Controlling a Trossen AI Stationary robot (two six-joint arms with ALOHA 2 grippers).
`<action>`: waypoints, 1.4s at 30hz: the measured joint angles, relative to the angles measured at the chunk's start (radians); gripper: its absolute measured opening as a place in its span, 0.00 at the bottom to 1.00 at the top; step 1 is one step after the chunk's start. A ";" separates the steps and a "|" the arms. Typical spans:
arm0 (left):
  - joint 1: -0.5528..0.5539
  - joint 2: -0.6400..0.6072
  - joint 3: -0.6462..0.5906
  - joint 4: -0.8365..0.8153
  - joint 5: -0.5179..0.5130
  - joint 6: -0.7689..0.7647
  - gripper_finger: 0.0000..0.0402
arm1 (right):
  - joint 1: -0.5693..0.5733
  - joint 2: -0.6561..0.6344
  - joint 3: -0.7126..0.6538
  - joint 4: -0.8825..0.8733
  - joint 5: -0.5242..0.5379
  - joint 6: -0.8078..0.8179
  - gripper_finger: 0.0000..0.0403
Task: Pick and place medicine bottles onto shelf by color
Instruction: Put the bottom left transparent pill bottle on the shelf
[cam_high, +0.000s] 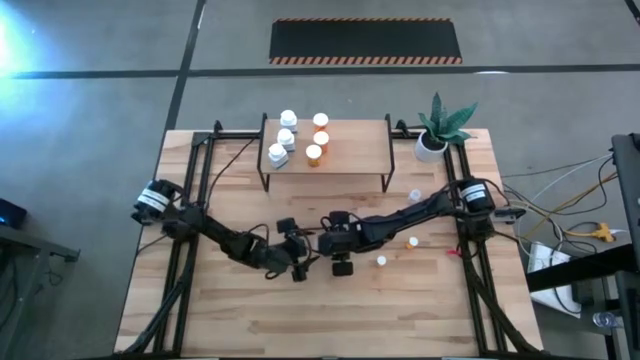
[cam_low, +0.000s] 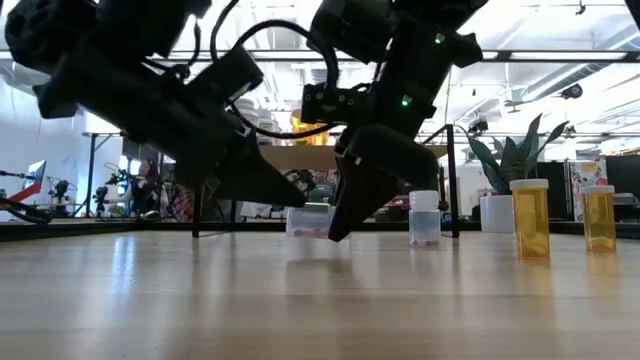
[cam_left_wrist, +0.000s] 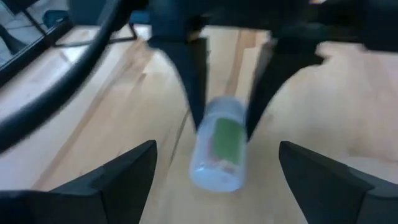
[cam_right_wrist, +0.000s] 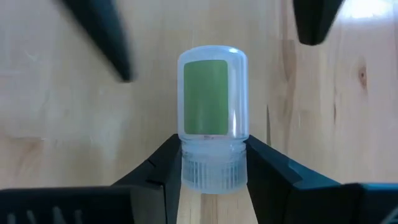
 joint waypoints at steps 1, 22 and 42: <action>0.003 0.000 -0.004 -0.002 0.000 -0.004 0.78 | 0.005 -0.001 0.000 0.000 0.000 -0.009 0.32; 0.004 0.005 -0.021 0.022 0.082 -0.005 0.59 | 0.048 -0.008 0.000 0.071 0.000 -0.049 0.32; -0.004 0.027 -0.016 0.095 0.082 -0.007 0.30 | 0.053 -0.011 0.002 0.050 -0.010 -0.019 0.49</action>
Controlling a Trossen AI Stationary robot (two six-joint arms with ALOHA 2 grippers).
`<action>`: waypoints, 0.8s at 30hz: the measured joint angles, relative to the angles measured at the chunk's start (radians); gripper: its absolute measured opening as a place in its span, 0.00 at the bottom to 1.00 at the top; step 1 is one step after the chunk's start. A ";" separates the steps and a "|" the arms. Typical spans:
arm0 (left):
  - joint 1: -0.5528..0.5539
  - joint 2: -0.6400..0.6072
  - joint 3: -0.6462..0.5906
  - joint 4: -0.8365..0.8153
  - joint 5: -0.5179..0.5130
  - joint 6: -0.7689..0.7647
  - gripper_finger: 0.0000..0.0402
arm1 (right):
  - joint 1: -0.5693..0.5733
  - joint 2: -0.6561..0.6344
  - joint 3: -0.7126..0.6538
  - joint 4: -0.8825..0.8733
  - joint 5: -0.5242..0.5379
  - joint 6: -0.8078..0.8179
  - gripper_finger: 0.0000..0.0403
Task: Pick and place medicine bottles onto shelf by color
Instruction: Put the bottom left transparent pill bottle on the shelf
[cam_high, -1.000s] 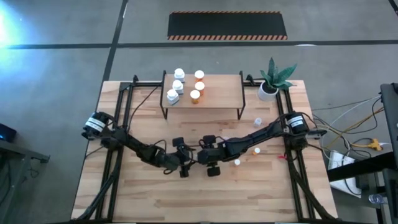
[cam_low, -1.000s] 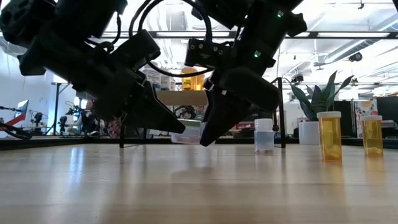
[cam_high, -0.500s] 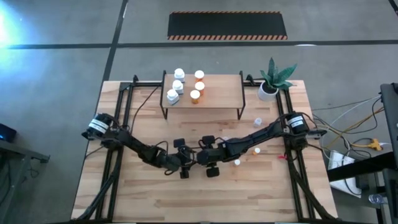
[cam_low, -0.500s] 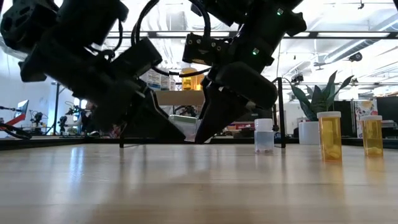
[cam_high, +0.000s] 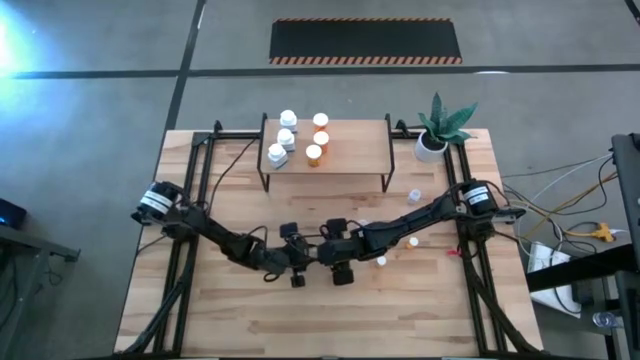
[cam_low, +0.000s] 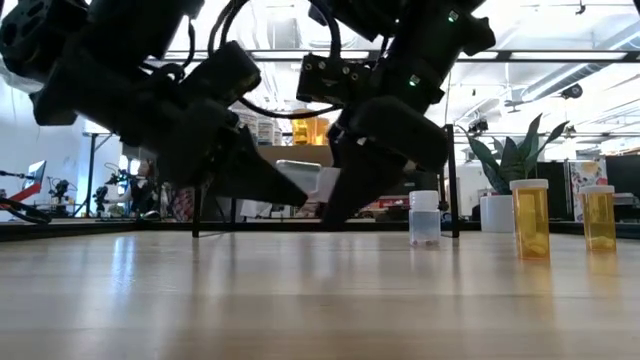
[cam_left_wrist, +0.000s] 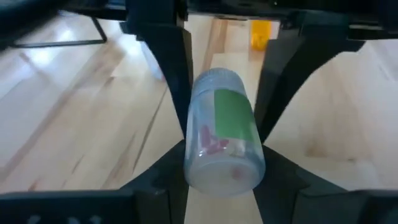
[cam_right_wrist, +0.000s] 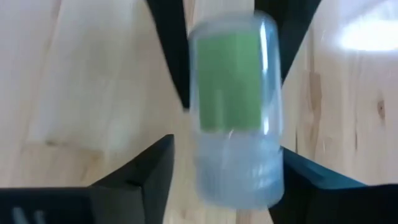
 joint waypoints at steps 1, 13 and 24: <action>-0.006 -0.002 -0.003 -0.002 -0.008 0.000 0.30 | 0.000 -0.002 0.000 -0.015 0.000 0.003 0.52; -0.169 -0.044 -0.175 0.359 -0.302 0.039 0.30 | 0.039 -0.084 -0.178 0.289 0.137 0.060 0.68; -0.201 -0.053 -0.293 0.929 -0.128 0.378 0.32 | 0.079 -0.146 -0.353 1.059 0.132 -0.042 0.53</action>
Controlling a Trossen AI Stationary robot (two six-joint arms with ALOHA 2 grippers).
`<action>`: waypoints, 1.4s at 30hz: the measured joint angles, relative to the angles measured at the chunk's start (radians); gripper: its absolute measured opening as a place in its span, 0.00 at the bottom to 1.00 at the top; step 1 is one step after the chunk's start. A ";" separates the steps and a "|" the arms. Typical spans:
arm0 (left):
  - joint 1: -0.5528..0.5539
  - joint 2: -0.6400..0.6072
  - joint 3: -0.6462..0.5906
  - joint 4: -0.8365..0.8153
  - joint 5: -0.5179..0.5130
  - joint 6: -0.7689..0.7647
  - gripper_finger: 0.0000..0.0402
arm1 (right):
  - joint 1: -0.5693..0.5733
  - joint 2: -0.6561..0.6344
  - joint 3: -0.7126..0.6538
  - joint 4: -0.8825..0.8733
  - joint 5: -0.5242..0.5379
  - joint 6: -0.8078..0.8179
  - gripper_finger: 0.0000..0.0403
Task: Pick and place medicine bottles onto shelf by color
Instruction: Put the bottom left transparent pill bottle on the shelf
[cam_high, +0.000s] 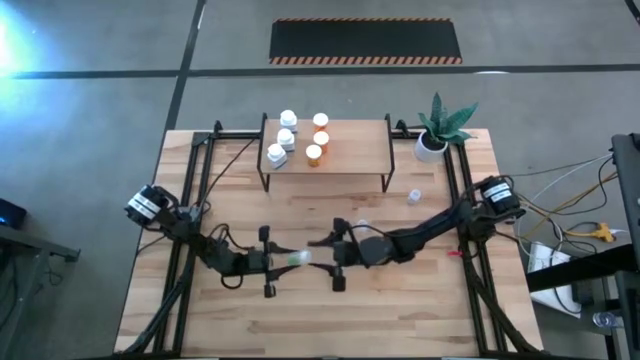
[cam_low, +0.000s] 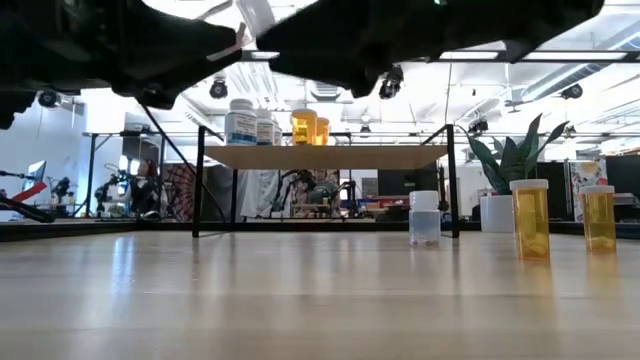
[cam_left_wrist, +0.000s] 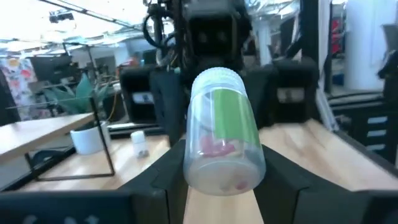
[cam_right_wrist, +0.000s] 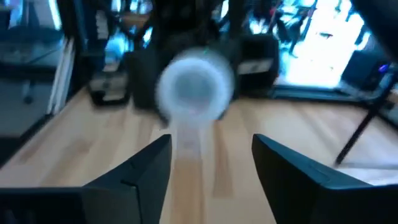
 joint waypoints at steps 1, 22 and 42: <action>0.000 -0.001 0.003 -0.001 0.001 0.006 0.32 | -0.002 -0.004 -0.003 0.017 0.001 0.000 0.52; -0.002 -0.002 0.011 -0.020 0.025 0.009 0.33 | 0.000 -0.016 0.248 -0.428 -0.156 -0.030 0.31; 0.026 -0.004 -0.033 -0.582 -0.198 -0.484 0.63 | -0.109 -0.235 0.478 -1.425 0.071 0.398 0.28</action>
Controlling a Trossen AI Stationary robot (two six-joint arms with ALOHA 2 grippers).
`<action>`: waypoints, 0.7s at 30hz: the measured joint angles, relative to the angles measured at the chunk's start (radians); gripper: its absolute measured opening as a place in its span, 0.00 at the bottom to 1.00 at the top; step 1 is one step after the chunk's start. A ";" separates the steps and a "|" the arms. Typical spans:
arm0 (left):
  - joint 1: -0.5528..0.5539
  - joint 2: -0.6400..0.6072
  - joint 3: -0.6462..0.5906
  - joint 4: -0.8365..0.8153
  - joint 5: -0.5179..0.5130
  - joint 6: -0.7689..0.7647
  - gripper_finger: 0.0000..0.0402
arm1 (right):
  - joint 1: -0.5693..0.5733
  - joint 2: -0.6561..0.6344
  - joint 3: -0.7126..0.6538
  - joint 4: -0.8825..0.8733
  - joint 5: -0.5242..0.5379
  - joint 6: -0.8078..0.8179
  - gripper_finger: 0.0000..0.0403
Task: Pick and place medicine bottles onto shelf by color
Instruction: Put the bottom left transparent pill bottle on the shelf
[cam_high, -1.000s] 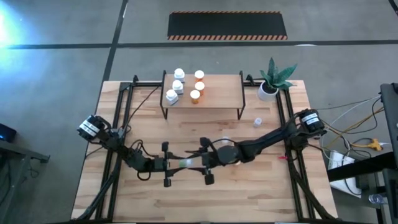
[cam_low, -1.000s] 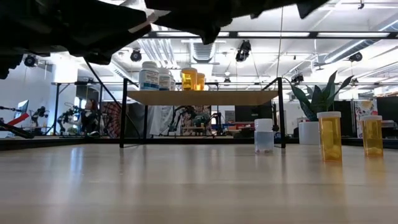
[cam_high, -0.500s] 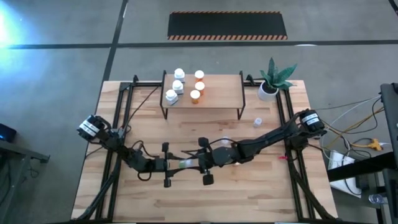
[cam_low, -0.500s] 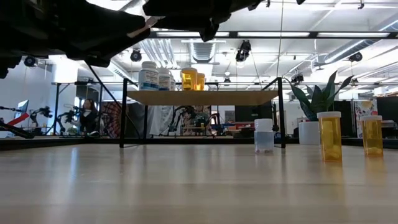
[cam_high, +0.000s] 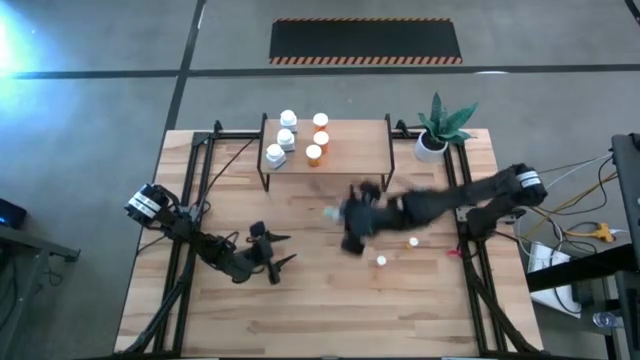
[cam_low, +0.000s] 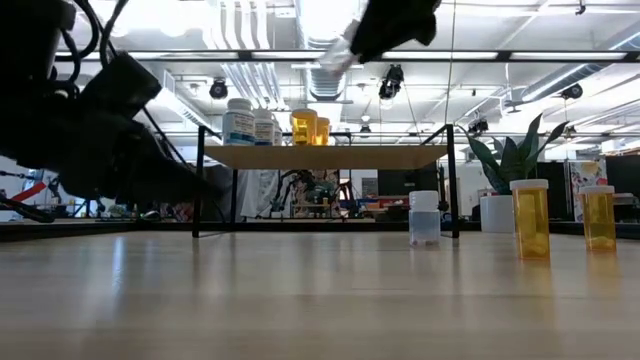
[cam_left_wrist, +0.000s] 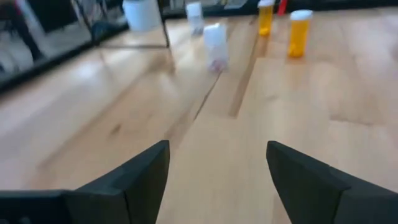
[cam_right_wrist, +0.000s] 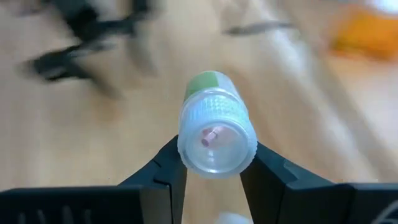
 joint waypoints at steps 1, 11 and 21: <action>0.002 0.000 0.003 -0.016 0.000 -0.034 0.63 | -0.044 -0.001 0.046 -0.090 0.002 0.008 0.28; 0.011 0.000 0.026 -0.016 0.005 -0.080 0.63 | -0.585 0.143 0.399 -0.486 -0.238 -0.212 0.28; 0.031 -0.001 0.036 -0.016 0.007 -0.082 0.63 | -0.782 0.400 0.682 -0.608 -0.372 -0.315 0.28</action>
